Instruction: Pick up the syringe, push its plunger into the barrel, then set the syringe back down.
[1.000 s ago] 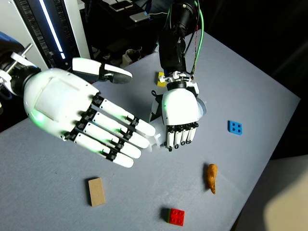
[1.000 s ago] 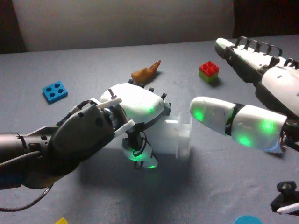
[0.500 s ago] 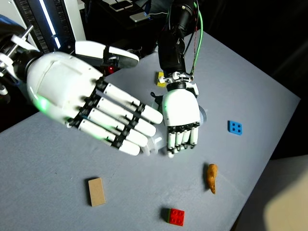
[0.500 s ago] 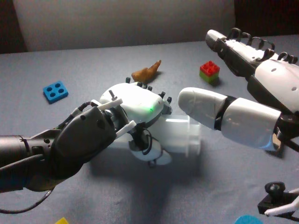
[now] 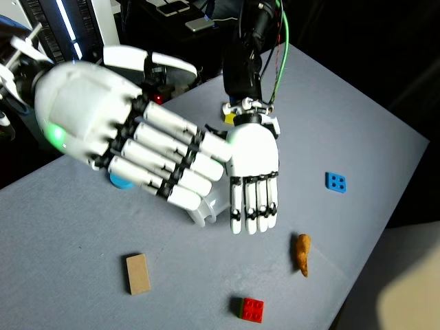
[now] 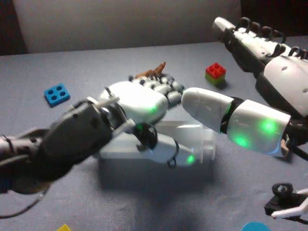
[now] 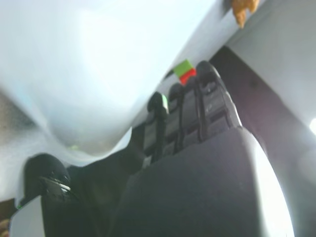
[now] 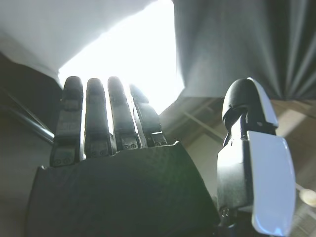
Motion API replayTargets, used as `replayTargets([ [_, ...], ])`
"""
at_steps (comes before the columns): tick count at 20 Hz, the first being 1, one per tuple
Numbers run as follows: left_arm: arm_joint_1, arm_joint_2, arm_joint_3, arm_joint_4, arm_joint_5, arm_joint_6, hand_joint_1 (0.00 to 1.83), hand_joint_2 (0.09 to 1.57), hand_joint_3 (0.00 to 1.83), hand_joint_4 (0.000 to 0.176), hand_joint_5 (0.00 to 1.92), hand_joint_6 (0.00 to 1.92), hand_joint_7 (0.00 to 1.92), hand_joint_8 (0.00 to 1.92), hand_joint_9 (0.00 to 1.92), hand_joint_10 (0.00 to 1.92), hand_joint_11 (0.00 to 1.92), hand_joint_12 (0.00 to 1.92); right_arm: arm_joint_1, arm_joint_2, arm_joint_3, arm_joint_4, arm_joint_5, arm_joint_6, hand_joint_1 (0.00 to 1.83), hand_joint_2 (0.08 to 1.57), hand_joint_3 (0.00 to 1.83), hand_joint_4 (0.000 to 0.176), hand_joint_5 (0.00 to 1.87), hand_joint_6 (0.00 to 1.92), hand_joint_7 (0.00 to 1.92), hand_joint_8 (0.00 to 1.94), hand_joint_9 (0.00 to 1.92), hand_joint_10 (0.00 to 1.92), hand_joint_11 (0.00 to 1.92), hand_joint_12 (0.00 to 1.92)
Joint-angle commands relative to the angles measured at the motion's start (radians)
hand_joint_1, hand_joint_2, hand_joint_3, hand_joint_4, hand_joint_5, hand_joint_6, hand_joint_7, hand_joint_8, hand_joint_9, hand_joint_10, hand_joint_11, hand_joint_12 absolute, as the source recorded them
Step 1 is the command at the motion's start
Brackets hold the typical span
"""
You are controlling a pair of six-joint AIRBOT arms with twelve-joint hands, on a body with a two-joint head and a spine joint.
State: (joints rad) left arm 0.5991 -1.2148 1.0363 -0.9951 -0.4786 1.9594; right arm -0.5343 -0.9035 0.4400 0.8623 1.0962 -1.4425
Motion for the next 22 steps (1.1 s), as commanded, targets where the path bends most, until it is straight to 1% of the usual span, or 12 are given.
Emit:
replayTargets([
  [1,-0.02,0.008,-0.002,0.037,-0.059,-0.001,0.2,0.97,0.01,0.01,0.05,0.0,0.0,0.0,0.0,0.0,0.0,0.16,0.017,0.0,-0.005,-0.077,0.069,-0.014,0.11,1.06,0.0,0.0,0.05,0.0,0.08,0.0,0.08,0.0,0.0,0.28],
  [2,-0.027,0.02,-0.004,0.037,-0.05,0.0,0.2,0.97,0.01,0.01,0.05,0.0,0.0,0.0,0.0,0.0,0.0,0.16,0.019,-0.002,-0.005,-0.077,0.066,-0.059,0.11,1.06,0.0,0.0,0.05,0.0,0.08,0.0,0.08,0.0,0.0,0.28],
  [5,-0.06,0.08,-0.02,0.036,-0.035,0.008,0.16,0.99,0.01,0.006,0.05,0.01,0.0,0.0,0.0,0.0,0.0,0.19,0.029,-0.012,-0.005,-0.079,0.056,-0.349,0.09,1.06,0.0,0.0,0.03,0.0,0.06,0.0,0.07,0.0,0.0,0.29],
  [8,-0.071,0.143,-0.039,0.01,-0.018,0.021,0.21,0.98,0.0,0.009,0.07,0.0,0.0,0.0,0.0,0.0,0.0,0.2,0.021,-0.013,-0.005,-0.066,0.091,-0.376,0.13,1.06,0.0,0.0,0.04,0.0,0.07,0.0,0.09,0.01,0.0,0.32],
  [10,-0.077,0.192,-0.061,-0.035,-0.02,0.058,0.22,0.99,0.0,0.001,0.06,0.0,0.0,0.0,0.0,0.0,0.0,0.24,0.031,-0.013,-0.005,-0.052,0.097,-0.39,0.09,1.06,0.0,0.0,0.01,0.0,0.05,0.0,0.07,0.0,0.0,0.3],
  [15,-0.074,0.321,-0.152,-0.152,-0.055,0.13,0.22,1.01,0.0,0.006,0.07,0.01,0.0,0.0,0.0,0.0,0.0,0.15,0.057,-0.018,-0.006,-0.022,-0.018,-0.507,0.11,1.06,0.0,0.0,0.04,0.0,0.07,0.0,0.08,0.0,0.0,0.3],
  [17,-0.072,0.358,-0.185,-0.156,-0.061,0.133,0.23,1.01,0.0,0.026,0.18,0.01,0.09,0.01,0.09,0.01,0.0,0.39,0.053,-0.022,-0.012,-0.006,-0.036,-0.519,0.17,1.04,0.0,0.0,0.15,0.01,0.17,0.0,0.17,0.01,0.0,0.6],
  [18,-0.072,0.375,-0.204,-0.161,-0.065,0.134,0.28,1.02,0.0,0.021,0.26,0.01,0.2,0.01,0.2,0.02,0.0,0.7,0.055,-0.026,-0.012,-0.002,-0.036,-0.522,0.21,1.04,0.0,0.0,0.32,0.02,0.33,0.02,0.3,0.02,0.02,0.85],
  [19,-0.075,0.385,-0.22,-0.195,-0.074,0.159,0.35,1.05,0.0,0.0,0.49,0.04,0.45,0.04,0.49,0.13,0.19,1.16,0.059,-0.03,-0.012,0.005,-0.036,-0.529,0.26,1.04,0.0,0.0,0.61,0.05,0.69,0.06,0.66,0.11,0.26,1.19],
  [20,-0.078,0.396,-0.241,-0.212,-0.085,0.169,0.37,1.08,0.01,0.0,0.64,0.04,0.63,0.08,0.62,0.33,0.3,1.24,0.066,-0.035,-0.011,0.015,-0.039,-0.543,0.31,1.05,0.0,0.0,0.77,0.08,0.86,0.06,0.81,0.3,0.45,1.3],
  [21,-0.079,0.403,-0.254,-0.213,-0.092,0.169,0.37,1.08,0.01,0.0,0.64,0.04,0.63,0.08,0.62,0.33,0.3,1.24,0.073,-0.037,-0.011,0.024,-0.042,-0.554,0.31,1.05,0.0,0.0,0.77,0.08,0.86,0.06,0.81,0.3,0.45,1.3],
  [22,-0.081,0.412,-0.274,-0.213,-0.093,0.171,0.39,1.12,0.02,0.0,0.77,0.24,0.72,0.44,0.58,0.88,0.33,1.47,0.082,-0.04,-0.01,0.035,-0.051,-0.566,0.37,1.07,0.0,0.0,0.76,0.62,0.89,0.47,0.83,0.88,0.7,1.46],
])
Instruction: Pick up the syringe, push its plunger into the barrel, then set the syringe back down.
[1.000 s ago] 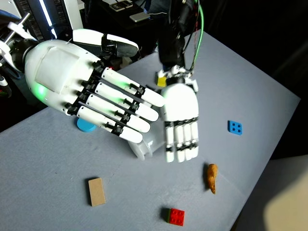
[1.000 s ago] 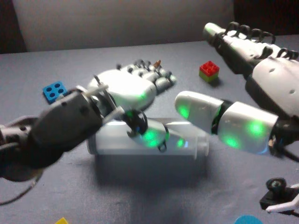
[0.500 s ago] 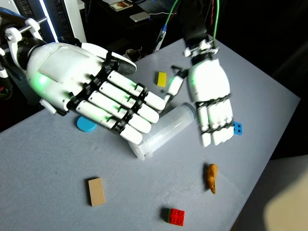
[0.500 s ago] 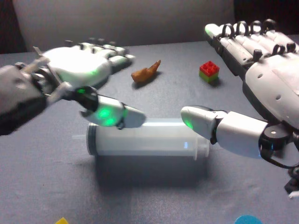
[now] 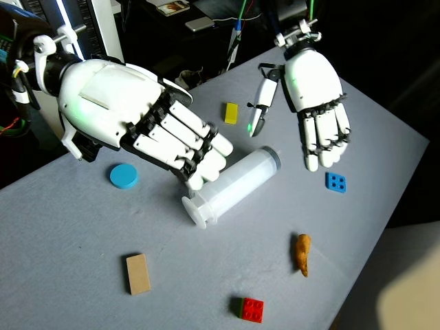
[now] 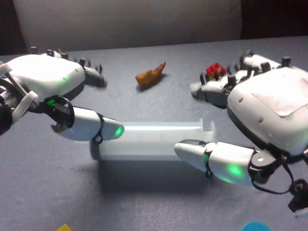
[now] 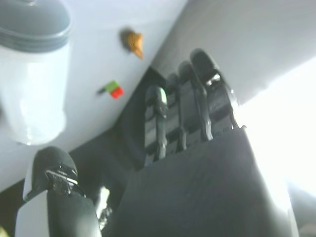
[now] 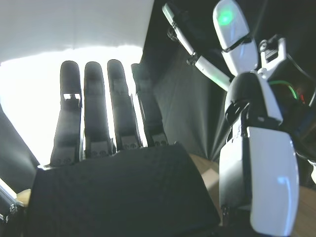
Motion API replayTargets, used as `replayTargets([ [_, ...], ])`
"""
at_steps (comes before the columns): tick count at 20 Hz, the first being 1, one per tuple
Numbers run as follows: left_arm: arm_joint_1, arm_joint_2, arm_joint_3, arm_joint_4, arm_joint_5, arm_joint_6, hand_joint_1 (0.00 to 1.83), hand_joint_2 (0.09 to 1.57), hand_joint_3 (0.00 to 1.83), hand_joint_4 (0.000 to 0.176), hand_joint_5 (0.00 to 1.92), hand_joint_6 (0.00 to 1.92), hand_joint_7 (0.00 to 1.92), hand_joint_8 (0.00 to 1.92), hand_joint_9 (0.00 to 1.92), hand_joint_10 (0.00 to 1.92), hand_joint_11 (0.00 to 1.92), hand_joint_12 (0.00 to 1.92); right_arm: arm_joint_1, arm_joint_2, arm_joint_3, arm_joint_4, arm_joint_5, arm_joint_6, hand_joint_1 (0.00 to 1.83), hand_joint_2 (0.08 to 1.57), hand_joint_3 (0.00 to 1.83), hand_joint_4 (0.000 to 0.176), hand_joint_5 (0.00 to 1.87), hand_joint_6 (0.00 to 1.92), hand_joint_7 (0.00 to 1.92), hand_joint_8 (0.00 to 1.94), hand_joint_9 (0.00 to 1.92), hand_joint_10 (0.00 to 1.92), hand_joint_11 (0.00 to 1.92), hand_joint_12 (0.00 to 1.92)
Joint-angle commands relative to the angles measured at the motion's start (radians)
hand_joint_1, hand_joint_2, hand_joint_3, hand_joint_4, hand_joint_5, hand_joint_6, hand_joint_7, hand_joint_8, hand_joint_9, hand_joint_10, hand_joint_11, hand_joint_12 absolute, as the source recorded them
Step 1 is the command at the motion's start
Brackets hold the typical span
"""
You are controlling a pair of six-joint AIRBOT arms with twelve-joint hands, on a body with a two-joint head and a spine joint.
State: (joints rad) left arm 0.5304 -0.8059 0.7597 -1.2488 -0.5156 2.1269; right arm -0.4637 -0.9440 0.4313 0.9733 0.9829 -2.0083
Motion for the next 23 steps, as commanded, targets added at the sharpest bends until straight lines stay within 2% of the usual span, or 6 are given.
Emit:
replayTargets([
  [1,-0.013,0.007,-0.01,0.041,-0.058,0.004,0.42,1.15,0.01,0.0,0.68,0.7,0.7,0.83,0.56,1.24,0.35,1.64,0.017,0.0,-0.001,-0.067,0.049,-0.014,0.29,1.12,0.0,0.0,0.62,1.25,0.74,1.08,0.76,1.41,0.78,1.65],
  [3,-0.017,0.002,-0.039,0.041,-0.077,0.004,0.53,1.18,0.0,0.0,0.71,1.48,0.77,1.51,0.69,1.64,0.55,1.83,0.014,0.001,-0.001,-0.056,0.044,-0.054,0.35,1.14,0.0,0.0,0.66,1.65,0.78,1.88,0.87,1.9,0.95,1.91],
  [5,-0.023,-0.014,-0.044,0.041,-0.08,0.004,0.59,1.26,0.01,0.0,0.9,1.85,0.96,1.89,0.96,1.91,0.87,1.92,0.003,0.002,-0.001,-0.044,0.061,-0.056,0.43,1.14,0.0,0.0,0.73,1.91,0.91,1.94,1.07,1.92,1.28,1.92],
  [6,-0.026,-0.021,-0.046,0.041,-0.081,0.004,0.61,1.28,0.0,0.0,1.09,1.92,1.17,1.92,1.2,1.92,1.14,1.92,0.0,0.002,-0.002,-0.03,0.078,-0.06,0.45,1.17,0.0,0.0,1.13,1.92,1.17,1.94,1.31,1.92,1.51,1.92],
  [11,-0.04,-0.023,-0.054,0.012,-0.087,0.018,0.26,1.43,0.02,0.0,1.45,1.92,1.5,1.92,1.53,1.92,1.6,1.92,-0.028,0.032,-0.021,0.019,0.144,-0.079,0.31,1.46,0.02,0.0,1.36,1.92,1.47,1.94,1.63,1.92,1.79,1.92],
  [23,-0.056,-0.027,-0.061,0.012,-0.081,0.022,0.45,1.41,0.0,0.0,1.29,1.92,1.41,1.92,1.46,1.92,1.55,1.92,-0.076,0.081,-0.045,0.037,0.124,-0.026,0.34,1.49,0.0,0.0,1.21,1.92,1.34,1.94,1.5,1.92,1.66,1.92],
])
